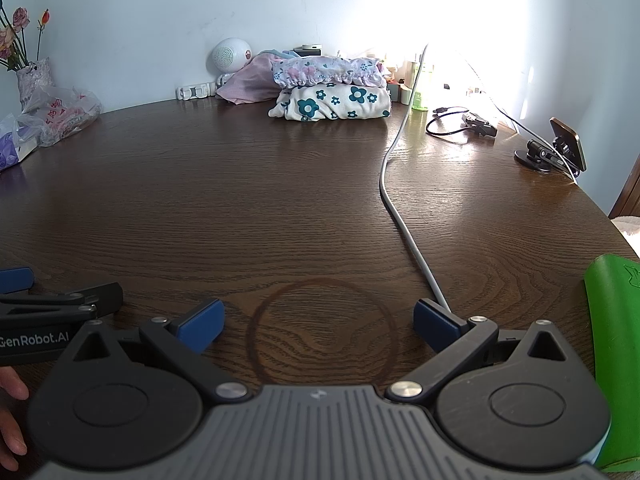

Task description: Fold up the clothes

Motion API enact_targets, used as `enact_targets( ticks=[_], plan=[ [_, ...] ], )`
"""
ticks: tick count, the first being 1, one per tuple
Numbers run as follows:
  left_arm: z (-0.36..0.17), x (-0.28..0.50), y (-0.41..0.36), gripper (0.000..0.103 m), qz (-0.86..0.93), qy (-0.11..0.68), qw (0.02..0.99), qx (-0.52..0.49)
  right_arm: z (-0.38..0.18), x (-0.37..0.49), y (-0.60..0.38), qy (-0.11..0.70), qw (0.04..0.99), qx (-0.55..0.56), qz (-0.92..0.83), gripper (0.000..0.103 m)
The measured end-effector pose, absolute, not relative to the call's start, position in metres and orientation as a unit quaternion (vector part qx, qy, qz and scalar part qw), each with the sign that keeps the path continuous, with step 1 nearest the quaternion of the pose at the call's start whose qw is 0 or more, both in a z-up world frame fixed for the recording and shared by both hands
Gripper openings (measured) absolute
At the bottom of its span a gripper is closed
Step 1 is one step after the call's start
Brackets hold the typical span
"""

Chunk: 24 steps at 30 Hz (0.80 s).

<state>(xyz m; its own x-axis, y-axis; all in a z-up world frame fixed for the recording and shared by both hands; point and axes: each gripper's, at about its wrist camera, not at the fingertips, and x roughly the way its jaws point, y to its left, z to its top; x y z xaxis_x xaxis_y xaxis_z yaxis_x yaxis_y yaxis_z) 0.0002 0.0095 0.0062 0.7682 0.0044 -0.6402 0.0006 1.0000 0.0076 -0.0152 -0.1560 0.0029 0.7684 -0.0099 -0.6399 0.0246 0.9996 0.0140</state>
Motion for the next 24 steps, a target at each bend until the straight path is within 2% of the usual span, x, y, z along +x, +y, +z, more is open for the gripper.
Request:
enact_targets(
  ticks=[24],
  plan=[
    [0.0067, -0.0005, 0.0129, 0.103, 0.001, 0.34, 0.94, 0.004, 0.0027, -0.0152, -0.1561, 0.34, 0.94, 0.011, -0.009, 0.102]
  ],
)
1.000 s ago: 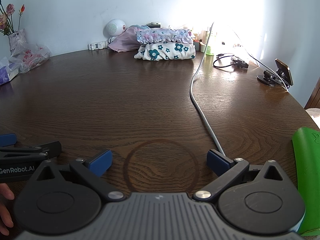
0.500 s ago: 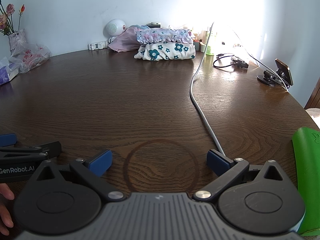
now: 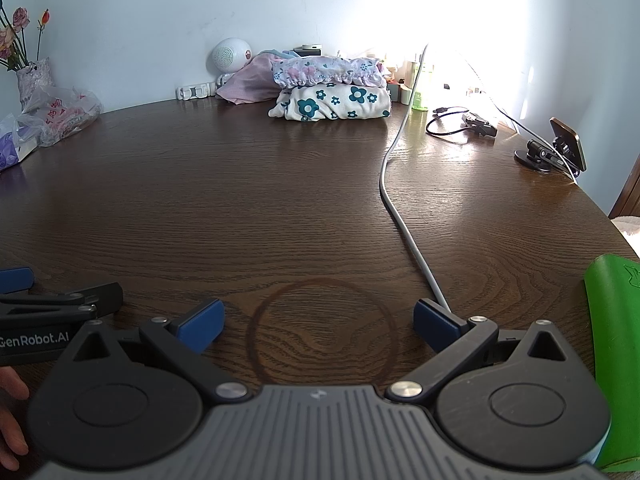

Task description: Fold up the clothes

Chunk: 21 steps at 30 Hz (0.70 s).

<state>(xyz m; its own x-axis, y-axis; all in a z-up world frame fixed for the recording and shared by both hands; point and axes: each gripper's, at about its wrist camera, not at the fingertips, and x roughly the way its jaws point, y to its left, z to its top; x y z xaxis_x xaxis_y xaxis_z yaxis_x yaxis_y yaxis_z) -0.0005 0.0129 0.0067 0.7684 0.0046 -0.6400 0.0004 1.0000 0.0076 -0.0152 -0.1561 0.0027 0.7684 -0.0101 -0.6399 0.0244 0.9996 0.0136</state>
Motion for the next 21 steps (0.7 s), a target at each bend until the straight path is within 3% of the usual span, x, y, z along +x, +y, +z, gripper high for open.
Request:
enact_targets(
  ticks=[16, 21],
  plan=[
    [0.005, 0.0, 0.016, 0.103, 0.005, 0.34, 0.94, 0.006, 0.002, -0.015, -0.153, 0.341, 0.94, 0.006, -0.009, 0.103],
    [0.021, 0.013, 0.027, 0.103, -0.016, 0.353, 0.935, -0.03, 0.018, -0.001, -0.15, 0.374, 0.927, 0.0, 0.01, 0.103]
  ],
)
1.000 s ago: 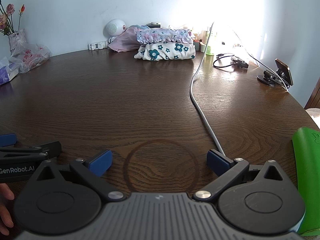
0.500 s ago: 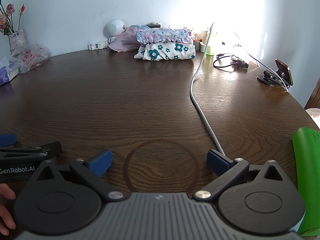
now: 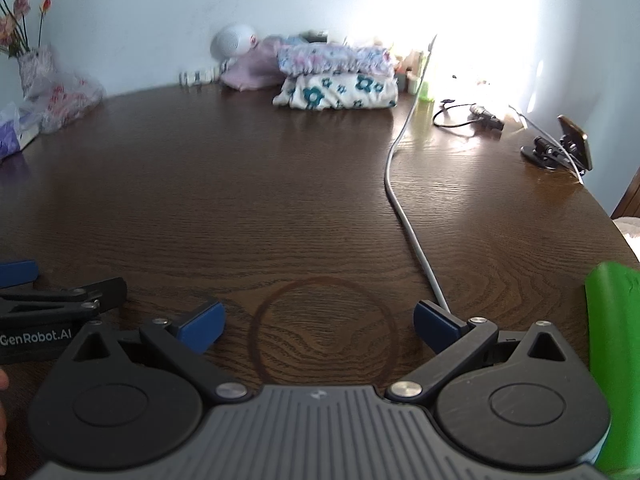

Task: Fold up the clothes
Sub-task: 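Reach both grippers to the cloth stack and grasp the pink-blue garment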

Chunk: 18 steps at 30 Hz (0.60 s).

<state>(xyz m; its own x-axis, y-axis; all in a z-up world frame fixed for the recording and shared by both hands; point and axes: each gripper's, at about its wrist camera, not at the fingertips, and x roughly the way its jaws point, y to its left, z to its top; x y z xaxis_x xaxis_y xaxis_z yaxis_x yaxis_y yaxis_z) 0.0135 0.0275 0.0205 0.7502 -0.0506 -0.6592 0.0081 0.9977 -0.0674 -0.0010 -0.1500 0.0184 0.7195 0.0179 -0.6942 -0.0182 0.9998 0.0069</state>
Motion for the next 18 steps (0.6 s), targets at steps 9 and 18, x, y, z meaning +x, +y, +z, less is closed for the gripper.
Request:
enact_targets(
  ticks=[9, 18],
  plan=[
    [0.11, 0.1, 0.071, 0.103, -0.072, 0.299, 0.94, -0.151, 0.153, 0.05, -0.135, 0.285, 0.951, -0.057, 0.107, 0.103],
    [0.123, 0.306, 0.107, 0.103, -0.036, 0.271, 0.939, -0.21, 0.206, 0.322, -0.152, 0.309, 0.944, 0.014, 0.112, 0.103]
  ],
)
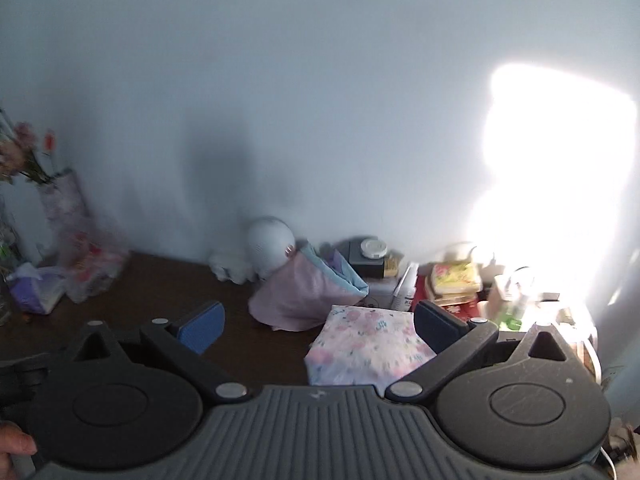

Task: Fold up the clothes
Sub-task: 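Reach both grippers to the cloth stack and grasp the pink-blue garment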

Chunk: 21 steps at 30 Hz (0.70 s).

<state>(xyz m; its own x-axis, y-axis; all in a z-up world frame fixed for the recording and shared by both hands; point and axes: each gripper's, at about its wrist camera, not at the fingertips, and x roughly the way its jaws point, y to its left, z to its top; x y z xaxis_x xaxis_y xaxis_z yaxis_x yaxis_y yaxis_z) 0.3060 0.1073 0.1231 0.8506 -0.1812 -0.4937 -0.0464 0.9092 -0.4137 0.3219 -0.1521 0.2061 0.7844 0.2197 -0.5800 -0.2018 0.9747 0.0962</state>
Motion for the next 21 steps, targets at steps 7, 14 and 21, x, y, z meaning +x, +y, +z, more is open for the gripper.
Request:
enact_targets(
  ticks=[7, 14, 21],
  plan=[
    [0.066, 0.417, 0.109, 0.086, -0.001, 0.321, 0.911, -0.259, 0.151, 0.445, -0.136, 0.381, 0.912, 0.028, 0.146, 0.075],
    [0.032, 0.468, 0.094, 0.086, -0.016, 0.367, 0.895, -0.255, 0.103, 0.497, -0.101, 0.395, 0.906, -0.084, 0.128, 0.072],
    [0.011, 0.478, 0.097, 0.018, -0.057, 0.388, 0.863, -0.318, 0.092, 0.491, -0.094, 0.398, 0.899, -0.099, 0.154, 0.004]
  ],
)
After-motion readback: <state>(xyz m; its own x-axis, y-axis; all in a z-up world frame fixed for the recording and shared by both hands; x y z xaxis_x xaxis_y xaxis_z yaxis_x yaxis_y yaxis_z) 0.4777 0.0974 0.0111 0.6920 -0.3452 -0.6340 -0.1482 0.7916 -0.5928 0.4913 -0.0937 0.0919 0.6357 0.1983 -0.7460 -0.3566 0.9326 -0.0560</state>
